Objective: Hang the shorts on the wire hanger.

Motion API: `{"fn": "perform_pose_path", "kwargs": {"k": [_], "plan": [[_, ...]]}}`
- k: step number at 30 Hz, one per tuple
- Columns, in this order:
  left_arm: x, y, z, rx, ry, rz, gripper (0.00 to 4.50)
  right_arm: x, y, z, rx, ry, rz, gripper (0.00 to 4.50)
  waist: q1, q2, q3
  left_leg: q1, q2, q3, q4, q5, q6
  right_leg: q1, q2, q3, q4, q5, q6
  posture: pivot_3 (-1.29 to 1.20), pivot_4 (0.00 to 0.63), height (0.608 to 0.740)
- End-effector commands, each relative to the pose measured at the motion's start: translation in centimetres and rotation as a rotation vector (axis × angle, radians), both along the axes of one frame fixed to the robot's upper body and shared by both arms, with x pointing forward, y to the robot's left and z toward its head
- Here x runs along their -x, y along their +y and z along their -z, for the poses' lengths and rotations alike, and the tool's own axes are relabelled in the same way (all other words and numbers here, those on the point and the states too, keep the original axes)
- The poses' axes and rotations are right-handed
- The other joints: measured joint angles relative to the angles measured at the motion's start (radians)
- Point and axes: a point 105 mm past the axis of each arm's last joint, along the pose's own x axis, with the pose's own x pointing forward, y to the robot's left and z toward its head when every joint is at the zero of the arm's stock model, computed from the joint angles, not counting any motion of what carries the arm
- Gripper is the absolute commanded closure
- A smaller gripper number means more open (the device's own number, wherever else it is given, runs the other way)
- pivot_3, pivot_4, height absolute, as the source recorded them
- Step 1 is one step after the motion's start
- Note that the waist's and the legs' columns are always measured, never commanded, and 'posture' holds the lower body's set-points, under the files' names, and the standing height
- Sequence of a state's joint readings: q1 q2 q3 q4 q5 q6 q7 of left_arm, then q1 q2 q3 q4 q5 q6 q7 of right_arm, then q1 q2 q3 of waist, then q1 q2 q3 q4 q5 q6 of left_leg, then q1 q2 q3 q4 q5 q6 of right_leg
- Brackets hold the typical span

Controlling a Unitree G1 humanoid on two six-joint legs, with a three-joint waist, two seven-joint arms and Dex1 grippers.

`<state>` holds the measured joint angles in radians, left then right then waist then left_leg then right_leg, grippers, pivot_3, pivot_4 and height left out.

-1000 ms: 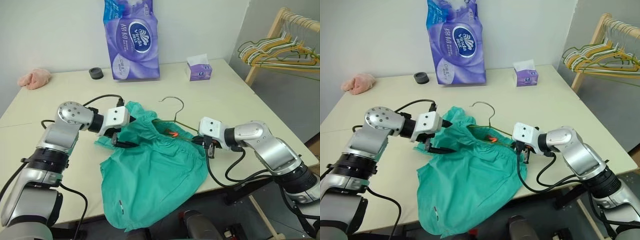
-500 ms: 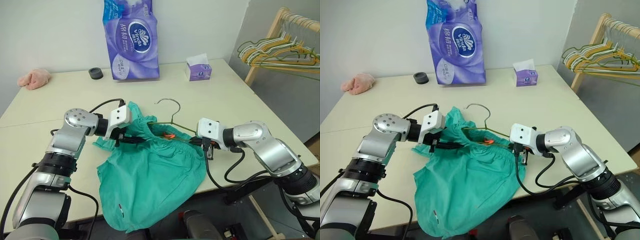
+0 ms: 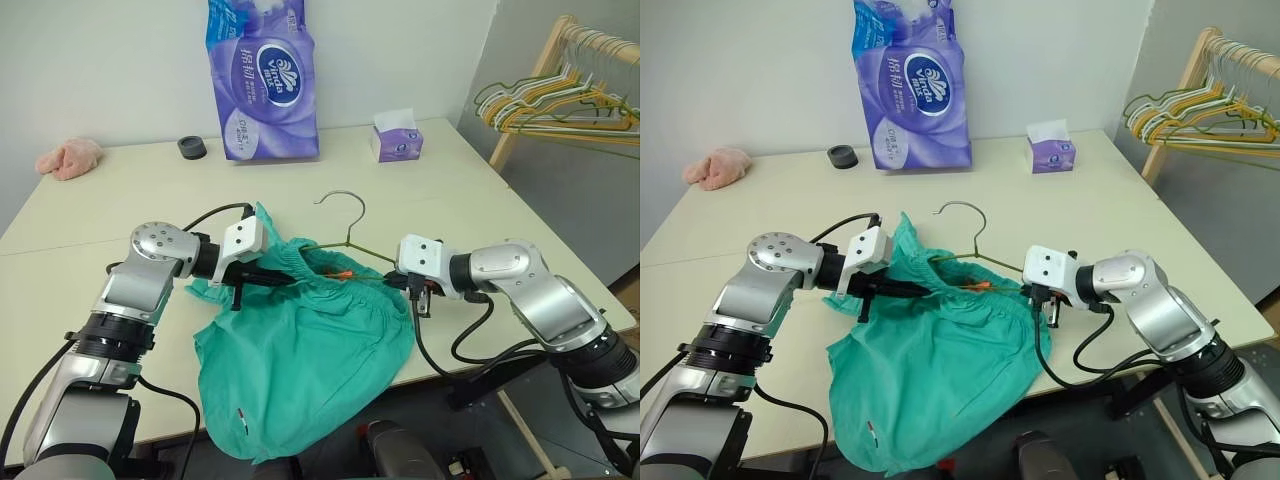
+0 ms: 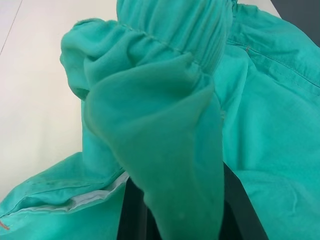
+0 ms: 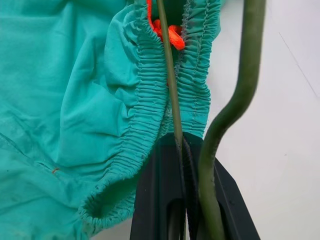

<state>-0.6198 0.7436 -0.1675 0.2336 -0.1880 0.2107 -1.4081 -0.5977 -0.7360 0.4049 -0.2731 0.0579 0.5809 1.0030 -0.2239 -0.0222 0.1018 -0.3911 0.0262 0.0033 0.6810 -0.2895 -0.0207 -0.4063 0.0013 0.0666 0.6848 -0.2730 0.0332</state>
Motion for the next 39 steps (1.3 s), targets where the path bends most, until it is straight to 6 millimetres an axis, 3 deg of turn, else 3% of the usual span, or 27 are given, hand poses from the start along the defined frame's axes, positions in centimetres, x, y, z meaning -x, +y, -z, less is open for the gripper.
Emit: {"fn": "perform_pose_path", "kwargs": {"k": [1,3,7,11,16,21,28,31,39], "plan": [[-0.6,0.5,-0.7,0.023,-0.034,-0.058,4.38,0.9,-0.2,-1.6,0.031,-0.080,-0.094,3.50,0.000,0.000,0.000,0.000,0.000,0.000,0.000,0.000,0.000,0.000,0.000,0.000,0.000,0.000,0.000,-0.23,0.060,0.740],[-0.7,0.8,-0.6,0.021,-0.038,-0.073,4.39,0.6,-1.5,-1.4,0.065,-0.083,-0.073,2.77,0.000,0.000,0.000,0.000,0.000,0.000,0.000,0.000,0.000,0.000,0.000,0.000,0.000,0.000,0.000,-0.22,0.060,0.740],[-0.7,1.7,-0.7,0.020,-0.054,-0.112,4.44,0.1,-5.9,-1.3,0.128,-0.055,0.050,1.37,0.004,0.000,0.000,0.000,0.000,0.000,0.000,0.000,0.000,0.000,-0.001,0.000,0.000,0.000,0.000,-0.22,0.059,0.740],[-1.0,2.1,-1.0,0.032,-0.074,-0.147,4.50,1.0,-7.4,-1.0,0.006,0.043,0.154,0.02,0.003,0.000,0.000,0.001,0.000,0.000,0.000,0.000,0.000,0.001,-0.001,0.000,0.000,0.000,0.000,-0.22,0.059,0.740],[-1.2,2.1,-1.2,0.041,-0.087,-0.159,4.50,3.6,-5.3,0.5,-0.215,0.171,0.201,0.02,0.003,-0.001,-0.001,0.002,0.001,-0.001,0.000,0.000,0.000,0.001,0.001,0.000,0.002,0.000,0.000,-0.22,0.061,0.740],[-1.4,1.9,-1.4,0.044,-0.092,-0.153,4.50,3.4,-3.5,2.4,-0.363,0.201,0.351,0.02,0.004,-0.002,-0.002,0.002,0.000,0.000,0.000,0.000,0.000,0.001,0.001,0.001,0.003,0.000,0.000,-0.23,0.061,0.740],[-1.4,1.7,-1.5,0.043,-0.096,-0.146,4.50,2.9,-2.3,3.8,-0.354,0.166,0.411,0.02,0.003,-0.002,-0.002,0.002,0.000,0.001,0.000,0.000,0.000,0.001,0.001,0.001,0.003,0.000,0.000,-0.22,0.057,0.740],[-1.4,1.7,-1.6,0.045,-0.099,-0.148,4.50,3.2,-1.8,4.2,-0.381,0.247,0.414,0.60,0.003,-0.002,-0.002,0.002,0.000,0.001,0.000,0.000,0.000,0.001,0.001,0.001,0.003,0.000,0.000,-0.22,0.055,0.740],[-1.6,1.6,-1.9,0.064,-0.113,-0.164,4.50,3.1,-0.7,5.7,-0.366,0.301,0.443,3.41,0.003,-0.002,-0.002,0.002,0.000,0.000,0.000,0.000,0.000,0.001,0.001,0.001,0.003,0.000,0.000,-0.21,0.055,0.740]]}}
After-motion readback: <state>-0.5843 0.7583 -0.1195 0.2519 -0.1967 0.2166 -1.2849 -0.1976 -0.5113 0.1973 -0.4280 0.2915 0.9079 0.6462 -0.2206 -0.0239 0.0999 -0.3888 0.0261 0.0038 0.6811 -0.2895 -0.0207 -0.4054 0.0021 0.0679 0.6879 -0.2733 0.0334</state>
